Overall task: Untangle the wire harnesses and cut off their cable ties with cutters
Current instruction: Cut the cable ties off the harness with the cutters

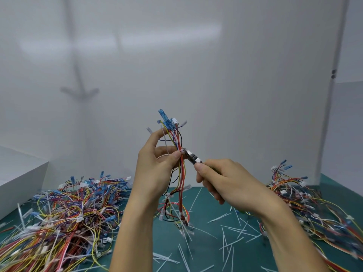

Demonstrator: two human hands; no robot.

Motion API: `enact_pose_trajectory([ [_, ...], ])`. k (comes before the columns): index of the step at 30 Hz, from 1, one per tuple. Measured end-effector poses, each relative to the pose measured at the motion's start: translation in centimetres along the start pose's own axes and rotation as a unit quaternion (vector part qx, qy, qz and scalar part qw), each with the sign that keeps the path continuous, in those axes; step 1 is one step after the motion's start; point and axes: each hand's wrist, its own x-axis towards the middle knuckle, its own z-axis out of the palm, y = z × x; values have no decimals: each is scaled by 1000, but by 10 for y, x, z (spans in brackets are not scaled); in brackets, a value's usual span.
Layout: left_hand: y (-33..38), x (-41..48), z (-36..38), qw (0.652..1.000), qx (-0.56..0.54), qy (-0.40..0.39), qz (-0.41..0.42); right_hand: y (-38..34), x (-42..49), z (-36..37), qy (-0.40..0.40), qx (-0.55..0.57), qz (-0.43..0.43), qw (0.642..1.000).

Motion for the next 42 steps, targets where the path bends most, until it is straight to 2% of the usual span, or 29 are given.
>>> enact_pose_trajectory([
  [6, -2, 1, -3, 999, 51, -4, 3, -3, -2, -1, 1, -48, 2, 999],
  [14, -3, 1, -3, 997, 77, -29, 10, 0, -1, 0, 4, -16, 9, 1000],
  [19, -4, 2, 0, 999, 33, -12, -3, -1, 0, 2, 14, 65, 23, 998],
  [27, -2, 3, -4, 997, -39, 43, -43, -5, 3, 4, 83, 175, 6, 981],
  [35, 4, 0, 3, 995, -83, 20, -57, -5, 3, 8, 94, 183, -13, 979],
  [42, 6, 0, 2, 995, -72, 5, -72, -6, 4, 7, 151, 190, -38, 969],
])
